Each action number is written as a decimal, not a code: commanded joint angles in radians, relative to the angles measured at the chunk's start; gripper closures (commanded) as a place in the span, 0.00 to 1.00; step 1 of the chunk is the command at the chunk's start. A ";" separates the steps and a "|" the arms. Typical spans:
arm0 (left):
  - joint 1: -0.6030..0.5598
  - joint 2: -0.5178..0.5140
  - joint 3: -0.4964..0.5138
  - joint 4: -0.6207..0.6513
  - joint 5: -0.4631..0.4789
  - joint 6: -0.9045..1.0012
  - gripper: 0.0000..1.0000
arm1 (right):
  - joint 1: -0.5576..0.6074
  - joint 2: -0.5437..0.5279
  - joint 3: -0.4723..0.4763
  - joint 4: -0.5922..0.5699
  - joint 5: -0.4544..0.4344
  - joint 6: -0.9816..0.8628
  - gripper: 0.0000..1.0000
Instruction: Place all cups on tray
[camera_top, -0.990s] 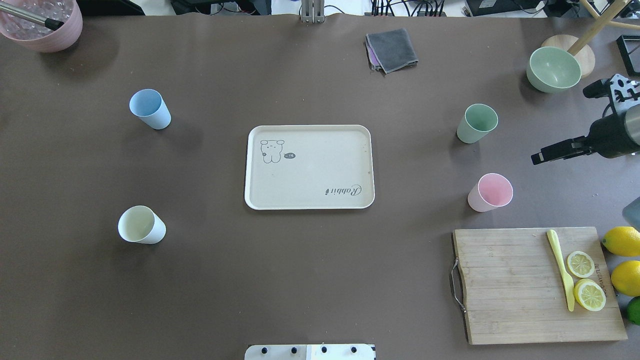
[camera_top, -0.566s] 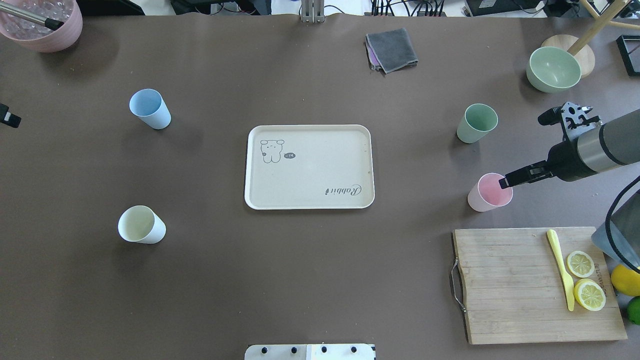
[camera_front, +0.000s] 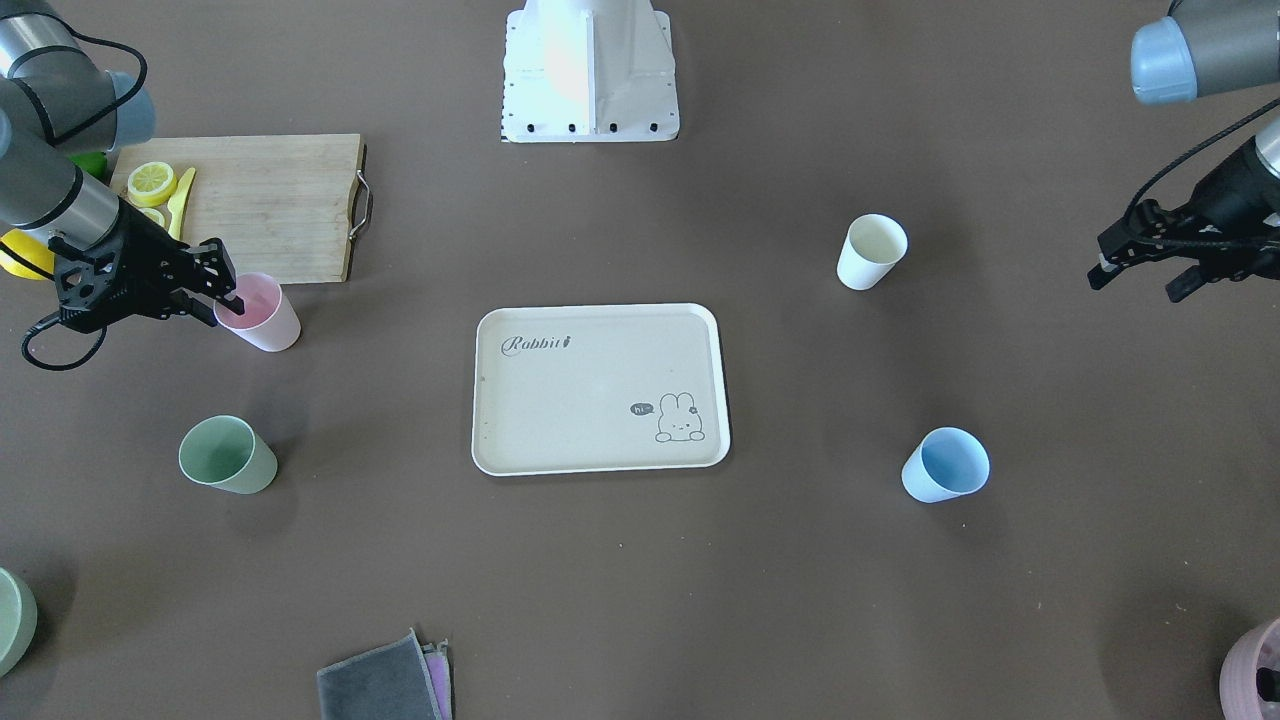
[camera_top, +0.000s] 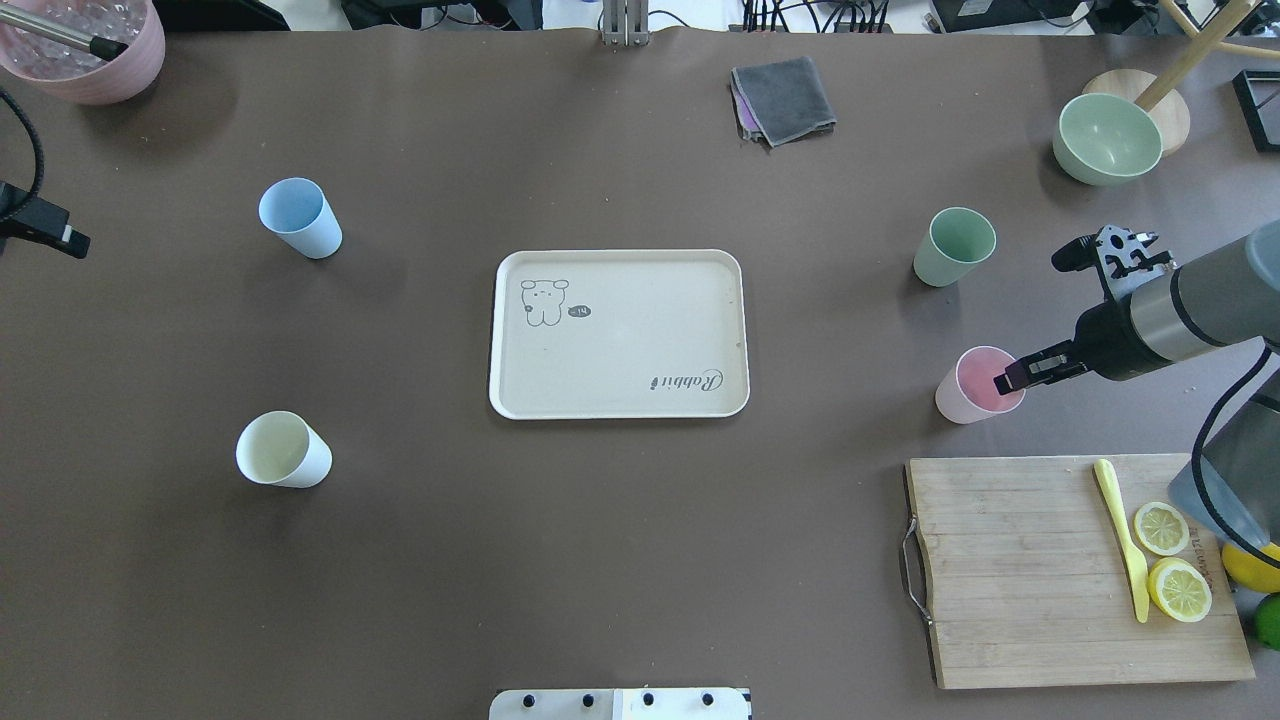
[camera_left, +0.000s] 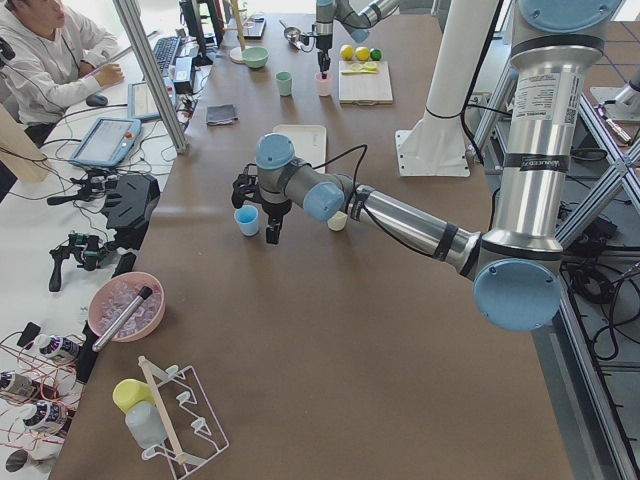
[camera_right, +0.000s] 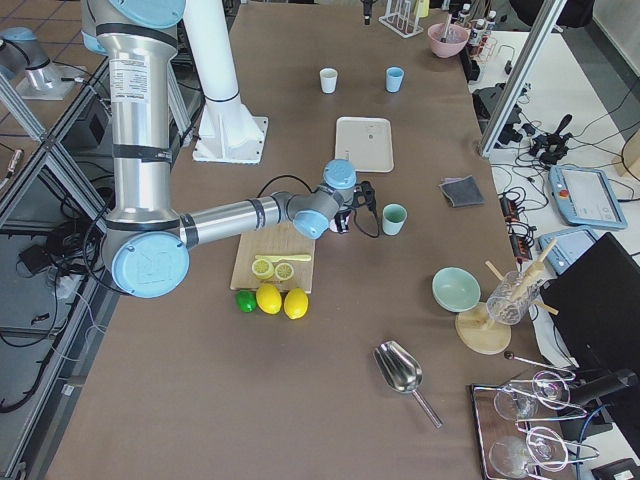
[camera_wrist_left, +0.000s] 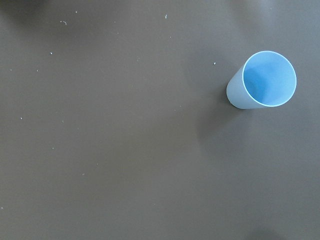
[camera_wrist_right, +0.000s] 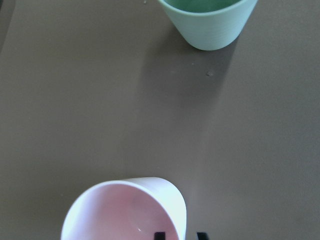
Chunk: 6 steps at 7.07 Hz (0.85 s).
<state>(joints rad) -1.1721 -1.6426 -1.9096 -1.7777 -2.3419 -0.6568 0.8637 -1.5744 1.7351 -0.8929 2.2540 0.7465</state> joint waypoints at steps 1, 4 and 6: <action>0.209 -0.003 -0.119 0.001 0.129 -0.340 0.02 | 0.000 0.090 0.010 -0.126 0.003 0.002 1.00; 0.356 0.019 -0.126 0.001 0.196 -0.386 0.02 | -0.072 0.305 0.006 -0.256 -0.033 0.222 1.00; 0.431 0.064 -0.115 -0.051 0.243 -0.386 0.03 | -0.154 0.445 -0.002 -0.393 -0.110 0.298 1.00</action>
<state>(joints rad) -0.7875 -1.6020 -2.0321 -1.7996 -2.1291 -1.0411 0.7616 -1.2150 1.7396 -1.2049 2.1946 1.0019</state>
